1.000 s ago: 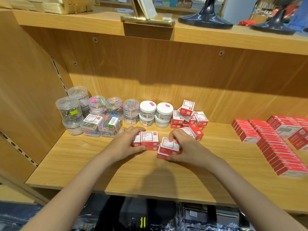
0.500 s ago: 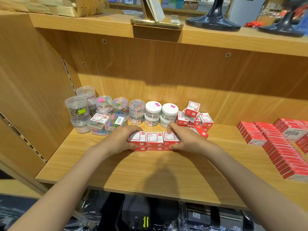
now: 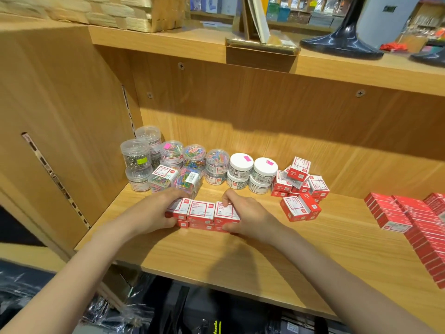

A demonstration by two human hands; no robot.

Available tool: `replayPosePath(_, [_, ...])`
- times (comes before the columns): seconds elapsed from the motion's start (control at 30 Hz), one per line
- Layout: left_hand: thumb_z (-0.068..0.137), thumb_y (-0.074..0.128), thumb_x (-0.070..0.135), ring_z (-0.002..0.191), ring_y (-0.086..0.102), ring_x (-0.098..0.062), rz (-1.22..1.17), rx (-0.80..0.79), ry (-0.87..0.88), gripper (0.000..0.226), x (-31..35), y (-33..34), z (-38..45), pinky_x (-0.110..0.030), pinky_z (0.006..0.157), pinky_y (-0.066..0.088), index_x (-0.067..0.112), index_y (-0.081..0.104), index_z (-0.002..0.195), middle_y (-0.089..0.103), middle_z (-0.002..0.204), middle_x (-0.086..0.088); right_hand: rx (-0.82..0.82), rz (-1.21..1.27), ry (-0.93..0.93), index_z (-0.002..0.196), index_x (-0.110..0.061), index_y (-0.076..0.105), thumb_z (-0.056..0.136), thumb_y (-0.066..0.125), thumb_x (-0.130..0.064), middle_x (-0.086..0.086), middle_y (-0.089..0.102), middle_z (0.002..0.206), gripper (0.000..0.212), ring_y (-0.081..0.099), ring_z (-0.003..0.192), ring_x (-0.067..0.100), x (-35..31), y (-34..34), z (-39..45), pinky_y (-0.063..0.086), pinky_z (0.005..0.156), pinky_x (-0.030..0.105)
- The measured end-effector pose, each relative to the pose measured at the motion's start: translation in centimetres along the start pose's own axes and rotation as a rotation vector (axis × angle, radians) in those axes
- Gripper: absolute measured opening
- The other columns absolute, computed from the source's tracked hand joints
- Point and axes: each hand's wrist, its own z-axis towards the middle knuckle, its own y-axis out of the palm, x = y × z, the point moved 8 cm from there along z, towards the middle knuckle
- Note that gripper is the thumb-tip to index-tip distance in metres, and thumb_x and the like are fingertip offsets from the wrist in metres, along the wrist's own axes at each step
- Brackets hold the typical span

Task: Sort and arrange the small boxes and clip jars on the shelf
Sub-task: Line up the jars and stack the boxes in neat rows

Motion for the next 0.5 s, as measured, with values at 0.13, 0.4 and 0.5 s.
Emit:
replayPosePath(0.13, [0.076, 0.066, 0.010, 0.110, 0.049, -0.013, -0.006, 0.013, -0.067, 0.057, -3.1, -1.5, -2.0, -0.023, 0.087, 0.039, 0.024, 0.045, 0.128, 0.052, 0.122, 0.005, -0.029, 0.008, -0.061, 0.095, -0.023, 0.030, 0.077, 0.067, -0.021, -0.007, 0.047, 0.091, 0.041, 0.041, 0.082, 0.016, -3.2, 1.7, 2.2, 0.026, 0.065, 0.029])
replayPosePath(0.4, [0.079, 0.067, 0.024, 0.116, 0.045, -0.013, -0.063, 0.200, -0.123, 0.055, -4.6, -6.0, -4.2, -0.025, 0.096, 0.033, 0.018, 0.046, 0.129, 0.049, 0.125, 0.003, 0.072, 0.328, -0.041, 0.082, -0.020, 0.051, 0.079, 0.069, -0.033, -0.019, 0.053, 0.070, 0.023, 0.049, 0.067, 0.007, -3.3, -0.8, 4.8, 0.036, 0.057, 0.018])
replayPosePath(0.5, [0.085, 0.061, 0.015, 0.110, 0.050, -0.014, -0.116, 0.375, -0.139, 0.039, -3.7, -8.2, -3.5, -0.028, 0.095, 0.037, 0.015, 0.053, 0.122, 0.055, 0.121, -0.001, 0.179, 0.467, 0.027, 0.083, -0.024, 0.052, 0.079, 0.070, -0.026, -0.010, 0.052, 0.072, 0.019, 0.047, 0.065, 0.005, -1.1, -2.1, 6.2, 0.040, 0.060, 0.019])
